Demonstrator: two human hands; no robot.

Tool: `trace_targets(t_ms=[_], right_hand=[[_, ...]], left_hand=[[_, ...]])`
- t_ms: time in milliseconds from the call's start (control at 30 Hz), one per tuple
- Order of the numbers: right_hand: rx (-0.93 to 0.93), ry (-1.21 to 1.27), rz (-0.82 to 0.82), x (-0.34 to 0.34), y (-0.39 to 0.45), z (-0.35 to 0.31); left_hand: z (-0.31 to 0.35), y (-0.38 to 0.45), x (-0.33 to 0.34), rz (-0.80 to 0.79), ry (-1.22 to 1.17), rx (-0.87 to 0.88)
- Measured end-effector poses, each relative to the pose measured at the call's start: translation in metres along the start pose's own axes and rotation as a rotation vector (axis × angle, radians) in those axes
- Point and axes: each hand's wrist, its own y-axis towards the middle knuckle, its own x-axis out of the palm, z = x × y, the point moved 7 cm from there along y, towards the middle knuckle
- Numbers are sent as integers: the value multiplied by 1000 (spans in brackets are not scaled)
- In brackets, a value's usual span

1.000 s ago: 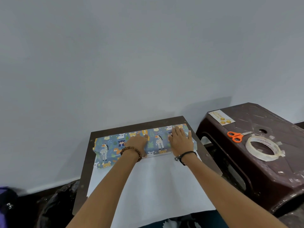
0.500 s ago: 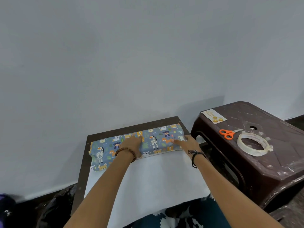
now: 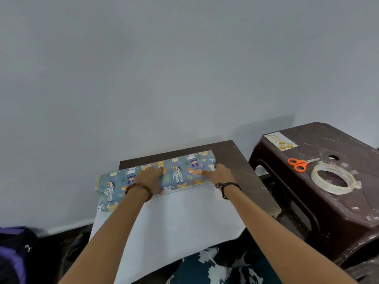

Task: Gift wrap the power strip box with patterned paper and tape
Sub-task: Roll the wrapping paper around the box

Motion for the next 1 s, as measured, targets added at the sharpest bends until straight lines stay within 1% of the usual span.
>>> trace_targets(t_ms=[67, 133, 200, 300, 400, 600, 733, 800, 1000], right_hand=[[-53, -220, 58, -6, -7, -8], [-133, -395, 159, -17, -18, -16], [-192, -514, 234, -33, -28, -18], [-197, -637, 347, -70, -42, -10], [-114, -720, 428, -111, -53, 11], [199, -855, 559, -185, -62, 62], [383, -948, 544, -209, -62, 81], [409, -957, 529, -213, -60, 86], [392, -1033, 540, -209, -60, 93]], left_hand=[[1, 3, 1, 13, 14, -8], [0, 6, 3, 20, 19, -5], [0, 10, 6, 18, 31, 10], [-1, 15, 8, 37, 72, 22], [-4, 20, 8, 41, 72, 24], [-9, 20, 5, 24, 64, -28], [-6, 16, 3, 19, 78, -36], [-5, 13, 1, 29, 87, -44], [-4, 12, 0, 29, 100, -41]])
